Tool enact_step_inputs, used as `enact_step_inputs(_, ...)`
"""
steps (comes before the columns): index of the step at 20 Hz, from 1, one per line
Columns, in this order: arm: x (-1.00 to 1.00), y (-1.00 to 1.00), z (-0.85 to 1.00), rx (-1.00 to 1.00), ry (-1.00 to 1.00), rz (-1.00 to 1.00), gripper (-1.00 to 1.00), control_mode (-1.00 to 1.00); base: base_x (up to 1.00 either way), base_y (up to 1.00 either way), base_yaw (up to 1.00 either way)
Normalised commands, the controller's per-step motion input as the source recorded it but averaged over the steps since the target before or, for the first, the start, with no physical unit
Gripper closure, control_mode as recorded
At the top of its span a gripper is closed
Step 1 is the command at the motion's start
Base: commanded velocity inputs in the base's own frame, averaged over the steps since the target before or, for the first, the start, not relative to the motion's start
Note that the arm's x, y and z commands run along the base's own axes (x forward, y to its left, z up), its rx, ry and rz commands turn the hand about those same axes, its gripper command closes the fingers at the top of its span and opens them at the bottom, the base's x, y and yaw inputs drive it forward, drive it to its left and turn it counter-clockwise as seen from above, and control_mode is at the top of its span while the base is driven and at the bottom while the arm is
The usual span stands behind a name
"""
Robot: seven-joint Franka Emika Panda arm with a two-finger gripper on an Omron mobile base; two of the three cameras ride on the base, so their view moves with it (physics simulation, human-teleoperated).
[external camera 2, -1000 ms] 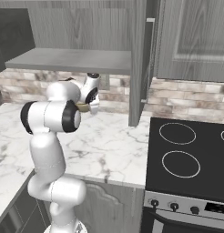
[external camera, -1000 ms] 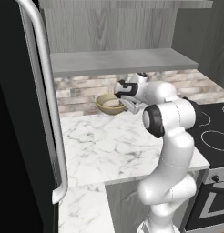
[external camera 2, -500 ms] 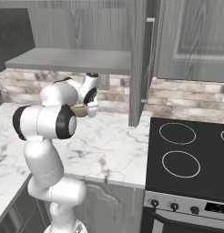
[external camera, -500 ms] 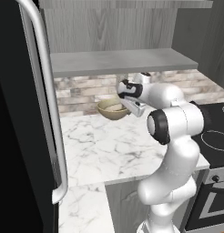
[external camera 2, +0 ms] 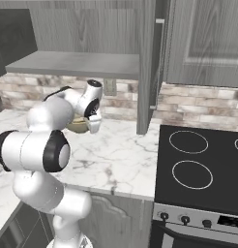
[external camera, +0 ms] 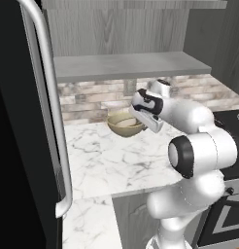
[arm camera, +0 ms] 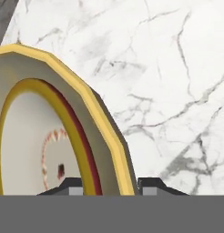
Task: Pick up the bowls on the counter and stack them on top of one another in the open cabinet. Place the smaller bowl on top of the larger bowl.
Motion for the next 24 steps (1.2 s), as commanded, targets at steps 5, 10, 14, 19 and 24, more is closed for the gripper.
enact_step_inputs(5, -0.73, 0.00, 0.41, 0.00, -0.06, 0.04, 1.00, -1.00, 0.00, 0.00, 0.00)
enact_step_inputs(10, -0.70, 0.00, 0.50, 0.00, -0.09, 0.03, 1.00, -1.00, 0.00, 0.00, 0.00)
enact_step_inputs(14, -0.60, 0.00, 0.58, 0.00, -0.08, 0.01, 1.00, -1.00, 0.00, 0.00, 0.00)
enact_step_inputs(19, -0.59, 0.00, 0.63, 0.00, -0.08, 0.02, 1.00, -1.00, 0.00, 0.00, 0.00)
enact_step_inputs(24, -0.49, 0.00, 0.67, 0.00, -0.09, 0.00, 1.00, -1.00, 0.00, 0.00, 0.00)
